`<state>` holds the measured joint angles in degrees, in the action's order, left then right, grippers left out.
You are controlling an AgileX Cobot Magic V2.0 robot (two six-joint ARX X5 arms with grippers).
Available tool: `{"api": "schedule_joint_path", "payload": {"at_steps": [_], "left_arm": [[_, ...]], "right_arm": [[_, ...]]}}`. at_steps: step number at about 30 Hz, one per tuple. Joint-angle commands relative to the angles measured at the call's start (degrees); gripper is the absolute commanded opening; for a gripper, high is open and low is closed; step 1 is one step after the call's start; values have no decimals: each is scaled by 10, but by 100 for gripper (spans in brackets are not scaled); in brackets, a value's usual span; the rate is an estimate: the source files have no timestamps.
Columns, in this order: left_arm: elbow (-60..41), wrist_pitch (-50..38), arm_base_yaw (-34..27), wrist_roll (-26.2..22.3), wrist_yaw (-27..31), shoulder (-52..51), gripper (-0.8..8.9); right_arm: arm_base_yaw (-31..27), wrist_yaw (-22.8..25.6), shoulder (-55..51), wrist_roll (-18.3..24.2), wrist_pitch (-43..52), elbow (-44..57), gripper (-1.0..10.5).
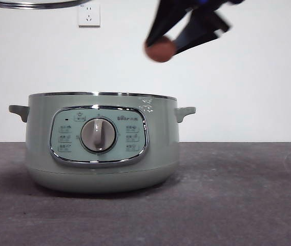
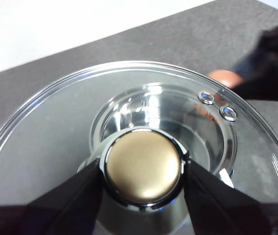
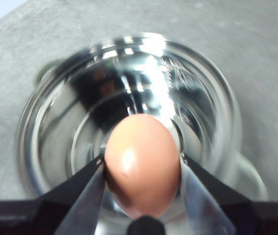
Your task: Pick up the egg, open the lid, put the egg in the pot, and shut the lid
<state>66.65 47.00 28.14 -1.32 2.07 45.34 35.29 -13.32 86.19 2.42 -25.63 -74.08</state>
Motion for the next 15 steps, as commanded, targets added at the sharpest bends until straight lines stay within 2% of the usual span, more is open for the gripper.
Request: {"api": "schedule_joint_path", "payload": {"at_steps": [1, 8, 11, 15], "left_arm": [[2, -9, 0, 12, 10, -24, -8], [2, 30, 0, 28, 10, -57, -8], [2, 38, 0, 29, 10, -60, -8], [2, 39, 0, 29, 9, -60, -8]], "right_arm": [[15, 0, 66, 22, 2, -41, -17], [45, 9, 181, 63, 6, -102, -17], [54, 31, 210, 81, 21, -105, -17], [60, 33, 239, 91, 34, -105, -17]]}}
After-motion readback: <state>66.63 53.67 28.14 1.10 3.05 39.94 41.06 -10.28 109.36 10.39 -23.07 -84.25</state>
